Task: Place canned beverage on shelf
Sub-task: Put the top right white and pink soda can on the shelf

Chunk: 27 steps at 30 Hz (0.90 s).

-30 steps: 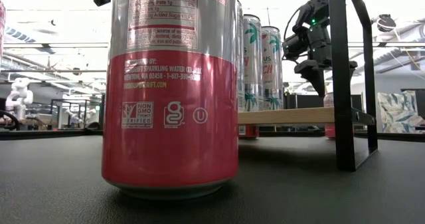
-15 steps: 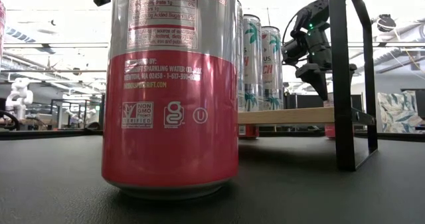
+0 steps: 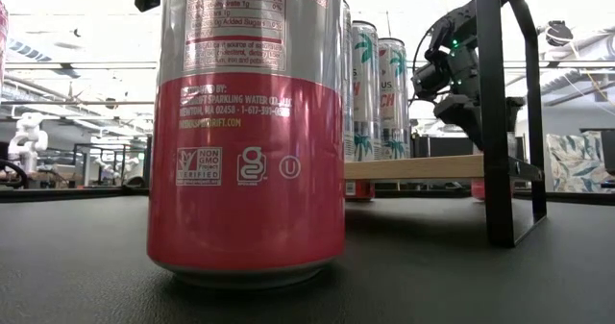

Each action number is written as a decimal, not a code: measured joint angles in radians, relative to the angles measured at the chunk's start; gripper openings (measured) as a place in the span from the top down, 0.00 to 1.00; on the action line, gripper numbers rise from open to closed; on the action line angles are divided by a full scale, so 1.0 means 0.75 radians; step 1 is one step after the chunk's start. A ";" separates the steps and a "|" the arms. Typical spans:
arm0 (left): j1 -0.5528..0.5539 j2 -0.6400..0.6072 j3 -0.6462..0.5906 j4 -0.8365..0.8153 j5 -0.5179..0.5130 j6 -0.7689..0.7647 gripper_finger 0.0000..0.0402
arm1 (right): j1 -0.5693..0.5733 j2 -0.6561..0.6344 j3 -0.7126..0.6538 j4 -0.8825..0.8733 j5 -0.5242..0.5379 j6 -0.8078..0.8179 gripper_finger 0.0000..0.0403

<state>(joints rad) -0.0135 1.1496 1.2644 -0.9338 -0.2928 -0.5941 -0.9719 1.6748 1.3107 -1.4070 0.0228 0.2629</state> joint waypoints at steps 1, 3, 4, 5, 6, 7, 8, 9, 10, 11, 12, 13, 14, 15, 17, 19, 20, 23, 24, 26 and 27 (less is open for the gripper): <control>0.000 0.000 -0.003 0.000 0.000 -0.002 0.54 | 0.005 -0.002 -0.016 -0.009 -0.005 -0.003 0.26; -0.001 0.000 -0.009 0.001 0.001 -0.006 0.54 | 0.015 -0.007 -0.043 -0.034 -0.014 -0.005 0.29; -0.002 0.000 -0.011 0.001 0.001 -0.013 0.54 | 0.019 -0.009 -0.047 -0.035 -0.013 -0.004 0.30; -0.002 0.000 -0.012 0.000 0.001 -0.014 0.54 | 0.021 -0.015 -0.050 -0.028 -0.010 -0.004 0.31; -0.002 0.000 -0.012 0.001 0.001 -0.014 0.54 | 0.024 -0.023 -0.051 -0.018 -0.009 -0.004 0.32; -0.002 0.000 -0.012 0.002 0.001 -0.014 0.54 | 0.025 -0.029 -0.052 -0.010 -0.008 -0.004 0.32; -0.002 0.000 -0.012 0.001 0.001 -0.014 0.54 | 0.025 -0.037 -0.052 -0.004 -0.006 -0.004 0.32; -0.002 0.000 -0.012 0.002 0.001 -0.014 0.54 | 0.025 -0.046 -0.054 0.006 -0.001 -0.004 0.33; -0.002 0.000 -0.012 0.002 0.001 -0.013 0.54 | 0.025 -0.053 -0.054 0.016 0.002 -0.004 0.33; -0.002 0.000 -0.012 0.002 0.001 -0.008 0.54 | 0.024 -0.059 -0.054 0.022 0.002 -0.004 0.33; -0.002 0.000 -0.012 0.004 0.001 -0.003 0.54 | 0.024 -0.065 -0.055 0.027 0.002 -0.004 0.33; -0.002 0.000 -0.012 0.005 0.001 -0.003 0.54 | 0.024 -0.073 -0.056 0.034 0.003 -0.005 0.33; -0.001 0.000 -0.012 0.005 0.001 -0.003 0.54 | 0.024 -0.081 -0.056 0.041 0.002 -0.005 0.33; 0.000 0.000 -0.012 0.005 0.000 0.000 0.54 | 0.024 -0.088 -0.057 0.046 0.003 -0.006 0.33; 0.001 0.000 -0.012 0.005 -0.001 0.011 0.54 | 0.024 -0.107 -0.057 0.066 0.005 0.002 0.33; 0.001 0.000 -0.012 0.005 -0.001 0.030 0.54 | 0.025 -0.129 -0.056 0.098 0.001 0.017 0.33; 0.001 0.000 -0.012 0.006 -0.002 0.036 0.54 | 0.025 -0.142 -0.056 0.099 0.001 0.026 0.33; 0.001 0.000 -0.012 0.006 -0.005 0.044 0.54 | 0.025 -0.181 -0.056 0.107 -0.033 0.054 0.33; 0.001 0.000 -0.013 0.006 -0.009 0.044 0.54 | 0.026 -0.195 -0.056 0.118 -0.053 0.057 0.33; 0.001 0.000 -0.013 0.006 -0.011 0.045 0.54 | 0.032 -0.222 -0.056 0.142 -0.084 0.069 0.33; 0.001 0.000 -0.013 0.006 -0.011 0.045 0.54 | 0.035 -0.236 -0.055 0.149 -0.101 0.080 0.33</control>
<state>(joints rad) -0.0132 1.1496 1.2549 -0.9295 -0.3012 -0.5602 -0.9456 1.4980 1.2694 -1.2952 -0.0529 0.3233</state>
